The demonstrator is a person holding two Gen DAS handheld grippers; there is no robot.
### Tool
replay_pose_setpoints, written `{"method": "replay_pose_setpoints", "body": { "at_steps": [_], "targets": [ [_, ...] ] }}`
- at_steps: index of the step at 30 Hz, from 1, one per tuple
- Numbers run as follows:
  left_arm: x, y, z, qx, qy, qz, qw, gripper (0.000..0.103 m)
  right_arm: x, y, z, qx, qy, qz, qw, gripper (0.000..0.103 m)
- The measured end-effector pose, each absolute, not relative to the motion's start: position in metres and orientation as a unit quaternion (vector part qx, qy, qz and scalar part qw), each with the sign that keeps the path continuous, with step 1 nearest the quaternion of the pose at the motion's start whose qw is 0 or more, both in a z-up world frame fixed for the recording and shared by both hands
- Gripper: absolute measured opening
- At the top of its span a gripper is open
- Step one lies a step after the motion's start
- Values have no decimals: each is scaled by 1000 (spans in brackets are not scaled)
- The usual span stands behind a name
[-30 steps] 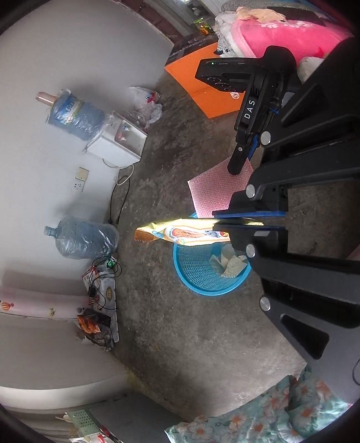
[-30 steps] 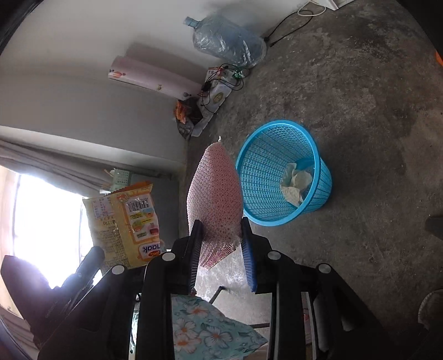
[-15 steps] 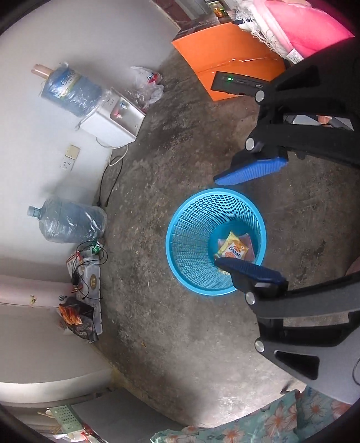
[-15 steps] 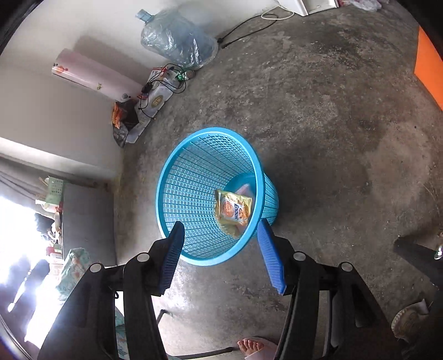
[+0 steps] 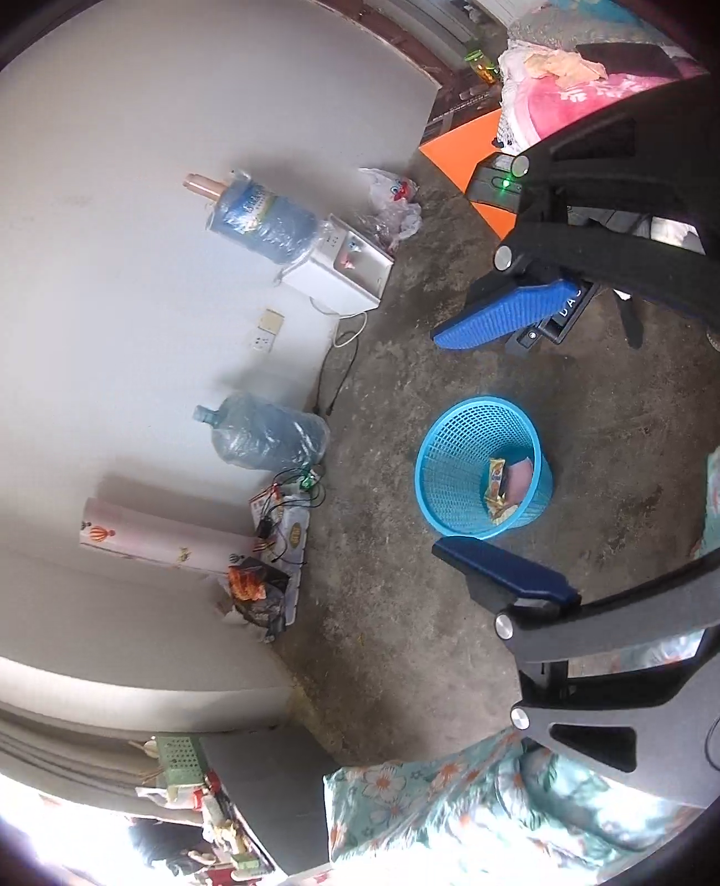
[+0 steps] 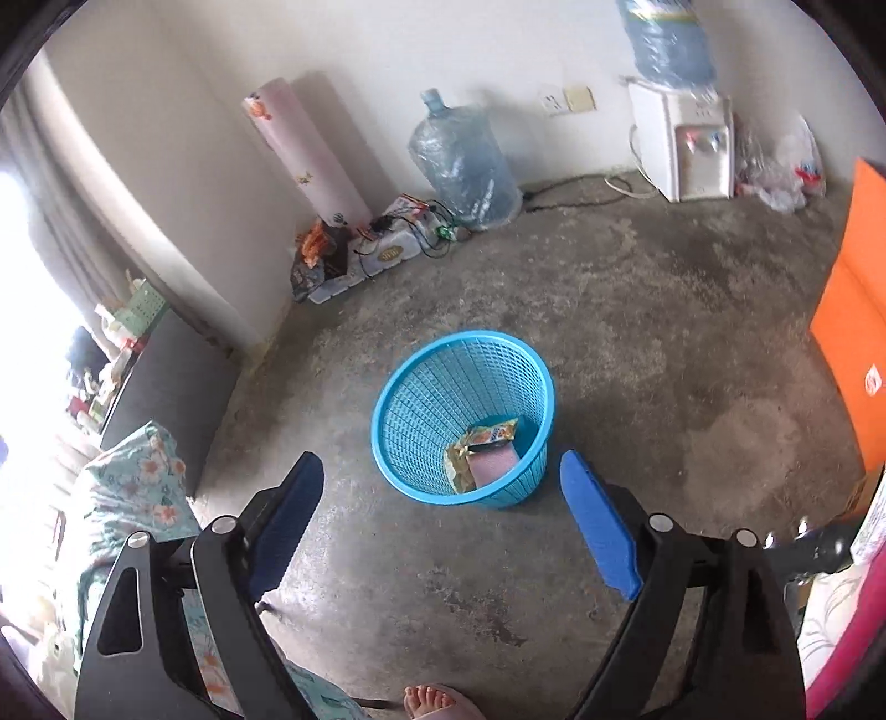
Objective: Collect trash
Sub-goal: 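Open both tools above the blue wastebasket to drop the packet and cloth, then move both tools back to the bed toward the remaining trash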
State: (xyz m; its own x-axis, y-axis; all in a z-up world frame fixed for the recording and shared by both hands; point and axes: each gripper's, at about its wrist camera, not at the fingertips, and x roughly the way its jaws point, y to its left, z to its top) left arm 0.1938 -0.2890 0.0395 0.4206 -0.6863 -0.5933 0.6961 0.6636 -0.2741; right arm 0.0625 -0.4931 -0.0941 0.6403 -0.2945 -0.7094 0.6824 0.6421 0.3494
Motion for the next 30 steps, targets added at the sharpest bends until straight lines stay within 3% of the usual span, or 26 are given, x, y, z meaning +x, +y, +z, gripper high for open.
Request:
{"method": "replay_pose_setpoints", "body": {
  "at_steps": [9,19,30],
  "targets": [
    [127,-151,76,-35,310,-368,876,73,57,-425,-22,275,287,-140,907,90],
    [66,-6,78,-38,265,-245,932,74,67,-358,10,254,303,-22,918,90],
    [71,52,70,-54,258,-193,945,74,93,-277,10,249,346,124,896,90]
  ]
}}
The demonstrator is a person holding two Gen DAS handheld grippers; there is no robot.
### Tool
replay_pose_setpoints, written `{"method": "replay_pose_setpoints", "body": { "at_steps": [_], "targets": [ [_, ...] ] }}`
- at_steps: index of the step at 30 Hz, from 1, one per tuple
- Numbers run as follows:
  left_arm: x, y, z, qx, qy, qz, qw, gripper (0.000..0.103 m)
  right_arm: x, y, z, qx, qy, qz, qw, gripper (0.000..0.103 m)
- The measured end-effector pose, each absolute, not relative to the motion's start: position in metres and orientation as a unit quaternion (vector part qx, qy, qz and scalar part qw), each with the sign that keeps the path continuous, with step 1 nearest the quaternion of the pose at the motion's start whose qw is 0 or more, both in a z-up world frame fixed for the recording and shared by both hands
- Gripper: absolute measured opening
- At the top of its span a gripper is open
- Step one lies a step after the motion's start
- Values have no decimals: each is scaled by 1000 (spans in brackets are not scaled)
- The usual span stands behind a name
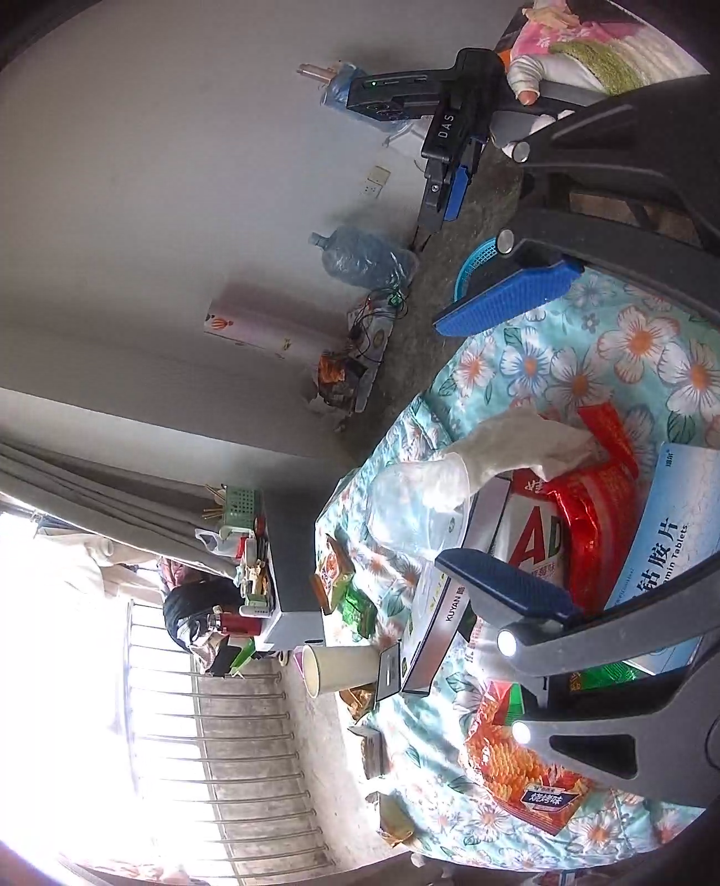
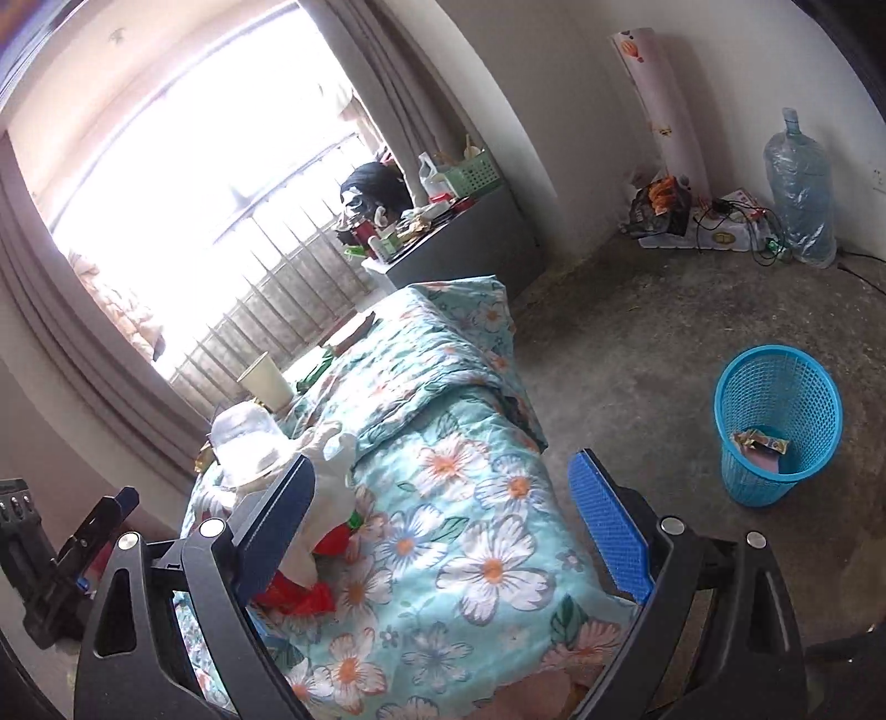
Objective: Collect trash
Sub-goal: 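Move both tools back to the bed toward the remaining trash, then reach the left tool around the clear plastic dome while the right tool approaches the white glove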
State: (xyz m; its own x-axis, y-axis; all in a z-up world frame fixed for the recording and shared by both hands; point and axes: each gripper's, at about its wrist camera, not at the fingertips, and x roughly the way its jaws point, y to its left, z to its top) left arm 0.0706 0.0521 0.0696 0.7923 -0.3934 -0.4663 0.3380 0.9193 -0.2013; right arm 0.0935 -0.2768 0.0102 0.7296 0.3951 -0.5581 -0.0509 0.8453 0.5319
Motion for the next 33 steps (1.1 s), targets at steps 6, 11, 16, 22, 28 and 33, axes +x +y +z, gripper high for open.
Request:
{"method": "replay_pose_setpoints", "body": {
  "at_steps": [6,11,16,22,28,33],
  "targets": [
    [120,58,68,-51,294,-190,935,84,110,-232,-8,240,385,187,871,90],
    [160,56,60,-37,327,-203,922,85,121,-211,-17,229,406,214,858,90],
    [191,53,44,-43,360,-205,909,85,131,-201,-27,226,421,226,849,90],
    [212,45,29,-37,383,-199,901,85,139,-192,-37,228,434,236,839,90],
    [220,46,21,-45,390,-193,899,78,142,-182,-44,225,443,247,832,90],
    [220,47,21,-48,387,-198,899,65,144,-174,-46,220,449,254,828,90]
  ]
}}
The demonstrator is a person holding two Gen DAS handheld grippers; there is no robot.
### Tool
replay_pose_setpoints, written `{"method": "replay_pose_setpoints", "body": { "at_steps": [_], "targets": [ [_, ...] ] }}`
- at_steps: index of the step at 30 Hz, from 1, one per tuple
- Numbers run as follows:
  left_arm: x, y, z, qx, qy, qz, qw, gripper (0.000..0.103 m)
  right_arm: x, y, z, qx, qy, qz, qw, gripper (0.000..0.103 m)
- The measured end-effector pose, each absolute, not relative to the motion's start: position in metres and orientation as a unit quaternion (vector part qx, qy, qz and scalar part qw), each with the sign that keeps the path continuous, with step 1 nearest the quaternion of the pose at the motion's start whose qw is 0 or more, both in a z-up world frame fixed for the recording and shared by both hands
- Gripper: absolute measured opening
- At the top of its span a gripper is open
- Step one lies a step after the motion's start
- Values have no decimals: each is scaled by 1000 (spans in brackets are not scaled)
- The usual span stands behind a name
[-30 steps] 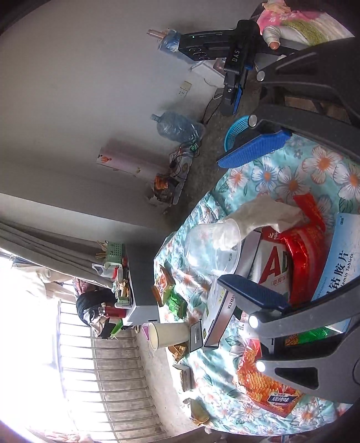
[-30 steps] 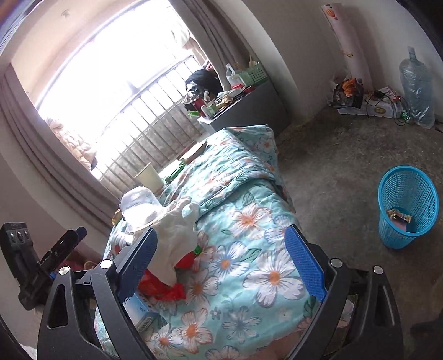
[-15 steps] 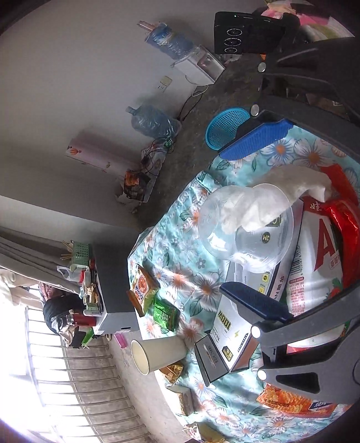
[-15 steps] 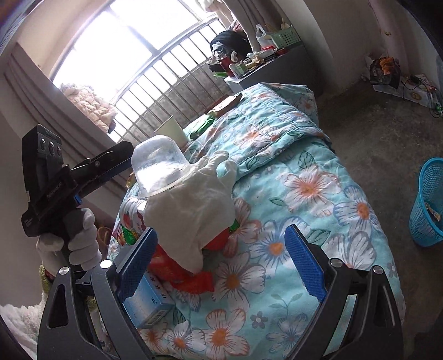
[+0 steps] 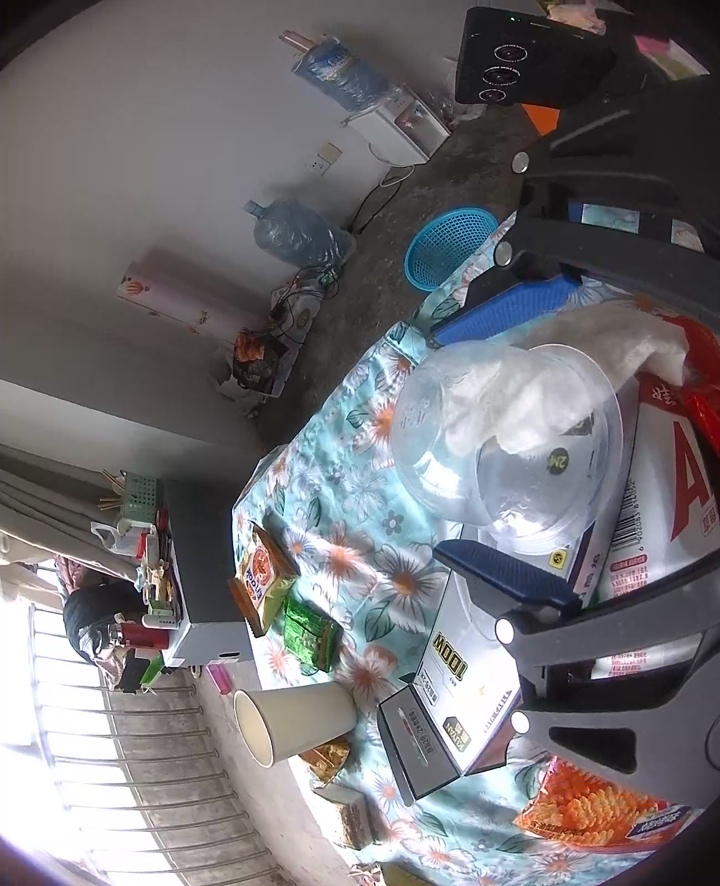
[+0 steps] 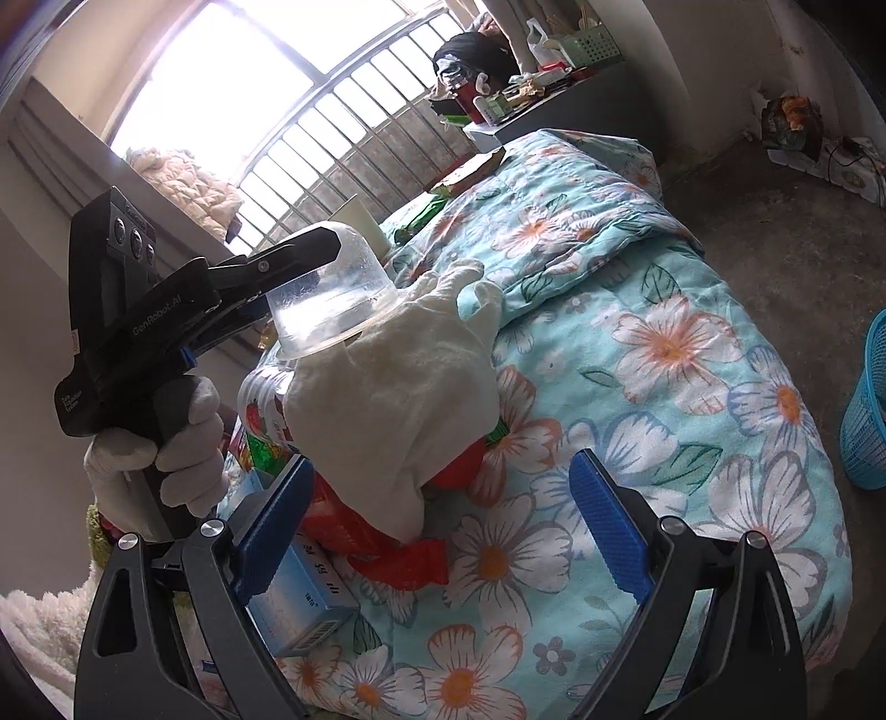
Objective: Collect trash
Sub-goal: 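Reach the left tool around the clear plastic dome while the right tool approaches the white glove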
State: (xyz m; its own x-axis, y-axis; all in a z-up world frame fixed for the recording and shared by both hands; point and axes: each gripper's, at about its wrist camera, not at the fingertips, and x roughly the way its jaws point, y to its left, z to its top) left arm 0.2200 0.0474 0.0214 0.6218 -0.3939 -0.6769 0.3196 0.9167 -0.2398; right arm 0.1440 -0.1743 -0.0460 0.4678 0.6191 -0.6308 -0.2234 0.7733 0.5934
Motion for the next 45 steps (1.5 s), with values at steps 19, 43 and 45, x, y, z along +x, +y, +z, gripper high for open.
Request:
{"method": "replay_pose_setpoints", "body": {
  "at_steps": [19,43,45],
  "targets": [
    [195,69,48,-84,322,-195,923,62,168,-173,-52,292,448,259,804,90],
    [174,96,51,-115,306,-187,926,62,209,-166,-62,363,469,258,763,21],
    [173,98,51,-117,305,-185,927,62,204,-169,-59,364,465,257,765,16]
  ]
}}
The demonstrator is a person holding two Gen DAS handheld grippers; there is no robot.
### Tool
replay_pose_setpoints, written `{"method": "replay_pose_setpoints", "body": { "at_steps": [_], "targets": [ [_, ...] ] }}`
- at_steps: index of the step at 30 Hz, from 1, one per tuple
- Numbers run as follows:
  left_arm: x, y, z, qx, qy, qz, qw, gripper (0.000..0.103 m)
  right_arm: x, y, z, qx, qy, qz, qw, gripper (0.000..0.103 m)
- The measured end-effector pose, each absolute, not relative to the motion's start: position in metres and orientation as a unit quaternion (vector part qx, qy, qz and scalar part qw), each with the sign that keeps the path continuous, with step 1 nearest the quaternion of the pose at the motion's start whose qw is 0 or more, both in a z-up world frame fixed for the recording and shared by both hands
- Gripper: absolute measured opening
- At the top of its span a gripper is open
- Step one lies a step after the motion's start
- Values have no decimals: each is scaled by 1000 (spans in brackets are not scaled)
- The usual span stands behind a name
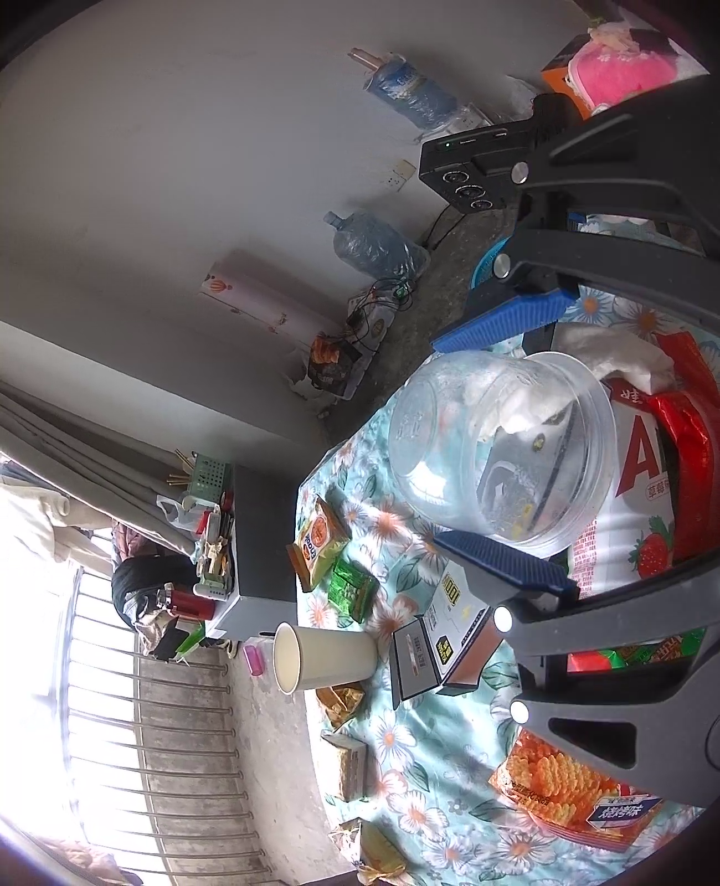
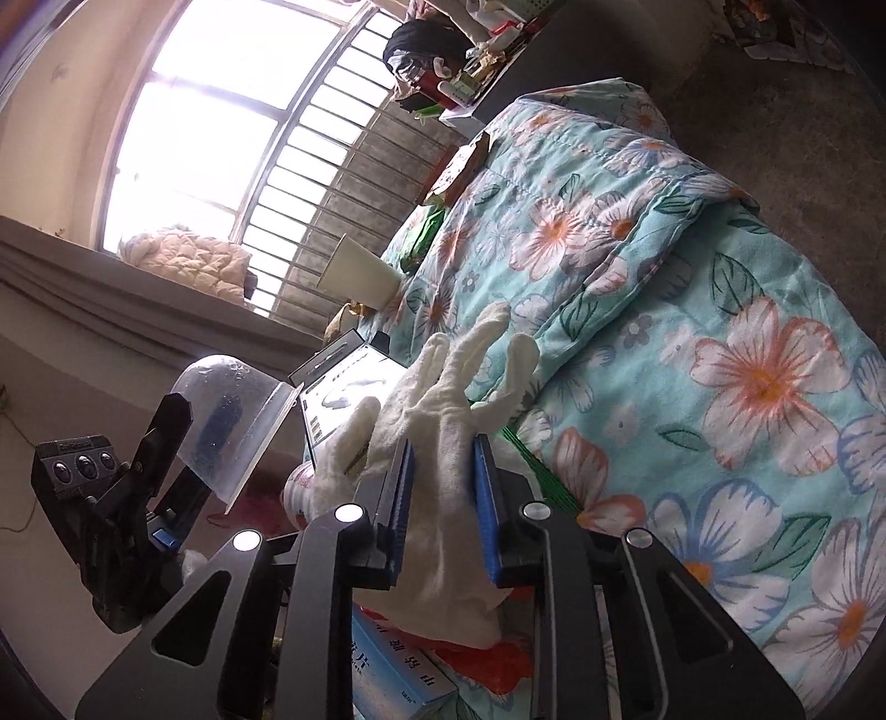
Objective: Collect trash
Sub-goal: 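Reach the left tool around the clear plastic dome while the right tool approaches the white glove, then grip the clear dome with the left tool while the right tool grips the white glove, lifting both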
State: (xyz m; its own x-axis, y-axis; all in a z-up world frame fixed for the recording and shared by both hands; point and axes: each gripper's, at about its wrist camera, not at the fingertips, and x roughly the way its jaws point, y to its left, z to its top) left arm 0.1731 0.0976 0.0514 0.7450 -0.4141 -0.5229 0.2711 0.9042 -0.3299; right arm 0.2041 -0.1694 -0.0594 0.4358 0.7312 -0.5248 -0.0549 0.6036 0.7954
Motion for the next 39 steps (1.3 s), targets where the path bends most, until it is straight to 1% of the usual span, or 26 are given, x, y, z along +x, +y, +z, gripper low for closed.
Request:
{"method": "replay_pose_setpoints", "body": {
  "at_steps": [1,4,6,22,39],
  "targets": [
    [173,98,51,-118,305,-184,927,62,202,-171,-58,365,462,258,766,11],
    [170,99,52,-120,304,-184,927,62,195,-176,-53,370,453,262,768,7],
    [168,100,54,-120,301,-183,928,62,190,-179,-49,372,446,264,770,6],
    [141,95,72,-118,283,-191,933,62,148,-214,0,391,374,278,794,5],
    [125,60,89,-101,275,-229,928,62,109,-265,10,416,325,238,816,5]
  ]
}}
